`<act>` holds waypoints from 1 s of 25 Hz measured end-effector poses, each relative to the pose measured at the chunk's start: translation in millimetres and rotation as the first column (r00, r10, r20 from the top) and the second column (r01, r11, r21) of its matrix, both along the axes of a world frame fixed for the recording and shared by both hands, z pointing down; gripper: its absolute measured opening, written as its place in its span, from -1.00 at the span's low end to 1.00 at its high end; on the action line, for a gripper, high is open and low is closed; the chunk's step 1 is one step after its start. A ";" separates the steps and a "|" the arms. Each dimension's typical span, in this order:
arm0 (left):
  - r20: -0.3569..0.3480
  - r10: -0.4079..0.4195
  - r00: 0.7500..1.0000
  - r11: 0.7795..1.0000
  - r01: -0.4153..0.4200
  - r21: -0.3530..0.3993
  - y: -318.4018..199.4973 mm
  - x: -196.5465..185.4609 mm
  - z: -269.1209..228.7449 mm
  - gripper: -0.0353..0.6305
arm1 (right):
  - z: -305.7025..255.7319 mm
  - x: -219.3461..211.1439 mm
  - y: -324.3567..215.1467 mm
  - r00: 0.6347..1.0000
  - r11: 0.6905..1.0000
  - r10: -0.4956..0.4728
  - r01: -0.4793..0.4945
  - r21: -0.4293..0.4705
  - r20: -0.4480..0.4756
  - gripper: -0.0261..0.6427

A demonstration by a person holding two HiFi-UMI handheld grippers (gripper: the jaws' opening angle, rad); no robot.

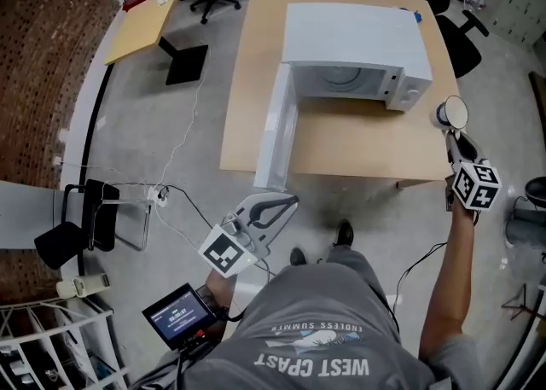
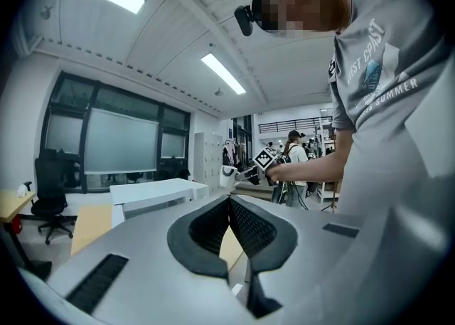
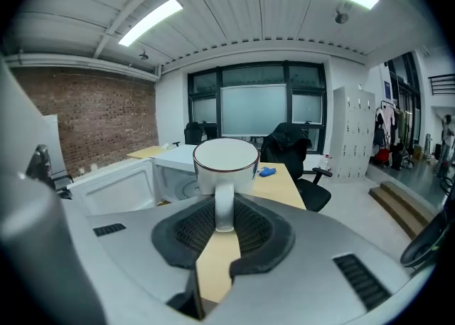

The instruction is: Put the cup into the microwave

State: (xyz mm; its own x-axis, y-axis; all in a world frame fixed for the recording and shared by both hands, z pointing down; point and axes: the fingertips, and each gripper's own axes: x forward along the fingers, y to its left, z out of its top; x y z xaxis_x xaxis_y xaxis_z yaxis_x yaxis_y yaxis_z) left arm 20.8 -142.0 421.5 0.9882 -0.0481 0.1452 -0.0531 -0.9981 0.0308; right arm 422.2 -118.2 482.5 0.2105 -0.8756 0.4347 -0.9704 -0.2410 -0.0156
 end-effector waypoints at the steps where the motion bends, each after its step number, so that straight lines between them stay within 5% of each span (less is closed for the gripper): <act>1: -0.005 0.004 1.000 1.000 -0.004 0.001 0.5 -6.8 -1.8 -0.83 | -7.9 -13.2 4.3 1.000 1.000 -0.005 0.005 0.006 -0.003 -0.71; 8: -0.044 0.015 0.999 0.999 -0.013 0.046 -14.5 -29.8 -14.8 -0.83 | -52.7 -106.7 29.2 0.997 0.996 -0.078 0.079 0.029 -0.014 -0.71; 17: -0.131 -0.236 0.963 0.964 0.250 0.095 -74.7 -37.4 -29.1 -0.83 | -81.0 -197.0 55.6 0.983 0.987 -0.160 0.159 -0.017 -0.092 -0.71; 25: -0.163 -0.202 0.966 0.973 0.217 0.081 -55.1 -29.6 -26.4 -0.83 | -104.0 -265.4 75.3 0.942 0.980 -0.172 0.194 0.047 -0.290 -0.71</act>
